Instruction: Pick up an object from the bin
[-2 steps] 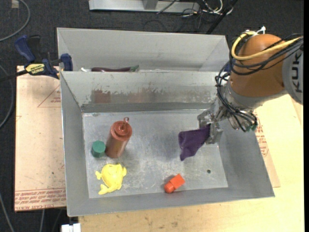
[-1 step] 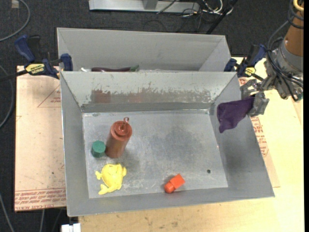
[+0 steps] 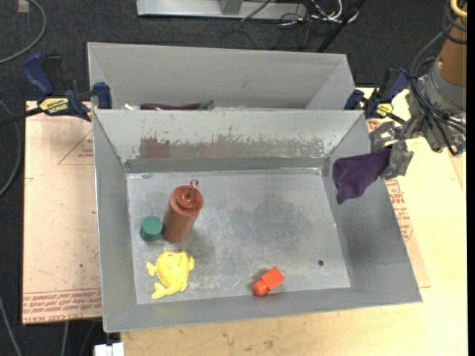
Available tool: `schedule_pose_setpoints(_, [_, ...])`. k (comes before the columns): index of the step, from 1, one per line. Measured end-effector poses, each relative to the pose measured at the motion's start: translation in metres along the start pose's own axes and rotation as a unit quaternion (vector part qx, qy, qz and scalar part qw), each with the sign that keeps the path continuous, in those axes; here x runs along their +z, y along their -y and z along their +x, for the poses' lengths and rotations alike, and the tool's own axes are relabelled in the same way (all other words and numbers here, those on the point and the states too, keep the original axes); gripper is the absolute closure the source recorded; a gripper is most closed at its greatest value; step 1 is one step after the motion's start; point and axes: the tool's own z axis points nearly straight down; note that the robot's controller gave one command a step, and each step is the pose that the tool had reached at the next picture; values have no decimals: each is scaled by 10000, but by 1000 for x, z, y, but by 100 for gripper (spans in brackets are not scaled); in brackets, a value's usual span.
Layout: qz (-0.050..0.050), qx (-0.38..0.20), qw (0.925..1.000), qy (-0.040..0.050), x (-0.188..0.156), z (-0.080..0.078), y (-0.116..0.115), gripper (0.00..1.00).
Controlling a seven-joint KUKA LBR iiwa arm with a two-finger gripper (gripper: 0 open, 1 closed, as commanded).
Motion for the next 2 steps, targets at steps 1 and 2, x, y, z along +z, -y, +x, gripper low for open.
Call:
schedule_pose_setpoints(1, [7, -59, 10000, 24, 55, 29, -5, 100])
schedule_pose_setpoints(2, [-6, -11, 10000, -10, 54, -13, 2, 100])
